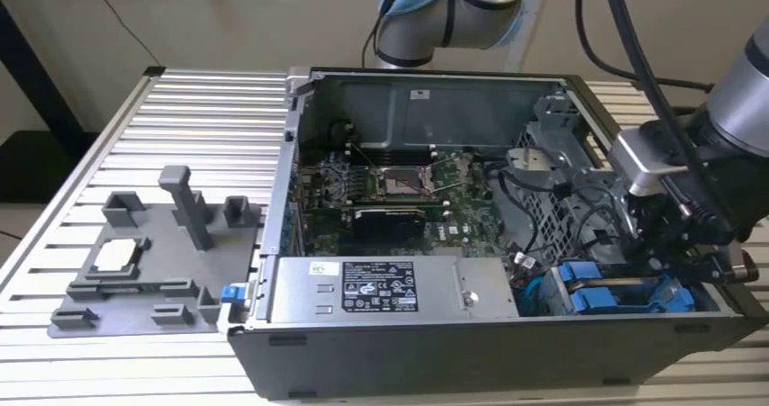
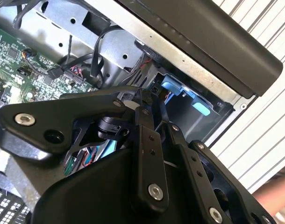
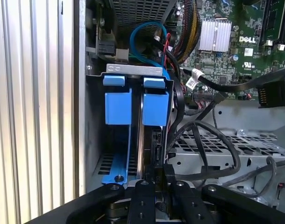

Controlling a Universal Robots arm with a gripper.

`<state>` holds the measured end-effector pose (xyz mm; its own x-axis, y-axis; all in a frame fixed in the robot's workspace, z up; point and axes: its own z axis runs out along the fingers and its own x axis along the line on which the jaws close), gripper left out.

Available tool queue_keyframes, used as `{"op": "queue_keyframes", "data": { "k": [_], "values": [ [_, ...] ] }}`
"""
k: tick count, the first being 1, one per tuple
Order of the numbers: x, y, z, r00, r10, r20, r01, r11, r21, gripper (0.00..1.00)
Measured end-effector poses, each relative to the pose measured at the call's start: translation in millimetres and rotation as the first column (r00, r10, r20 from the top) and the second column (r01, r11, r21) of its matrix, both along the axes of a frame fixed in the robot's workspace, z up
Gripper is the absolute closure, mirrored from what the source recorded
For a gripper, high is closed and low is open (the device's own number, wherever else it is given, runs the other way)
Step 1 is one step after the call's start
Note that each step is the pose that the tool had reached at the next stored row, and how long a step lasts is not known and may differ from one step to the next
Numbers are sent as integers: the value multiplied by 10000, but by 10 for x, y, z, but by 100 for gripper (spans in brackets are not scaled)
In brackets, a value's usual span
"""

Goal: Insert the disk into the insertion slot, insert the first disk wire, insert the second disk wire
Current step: 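Insert the first disk wire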

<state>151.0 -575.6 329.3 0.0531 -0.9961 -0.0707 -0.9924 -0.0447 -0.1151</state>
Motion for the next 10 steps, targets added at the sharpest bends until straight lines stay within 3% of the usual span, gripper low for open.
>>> {"op": "queue_keyframes", "data": {
  "k": [6, 7, 10],
  "values": [
    [0, 0, -1, 10000, 0, -2, 0, 10000, 20, 80],
    [0, 0, 9, 10000, 0, -1, 0, 10000, 17, 73],
    [0, 0, 56, 10000, 0, -1, 0, 10000, 7, 73]
  ]
}}
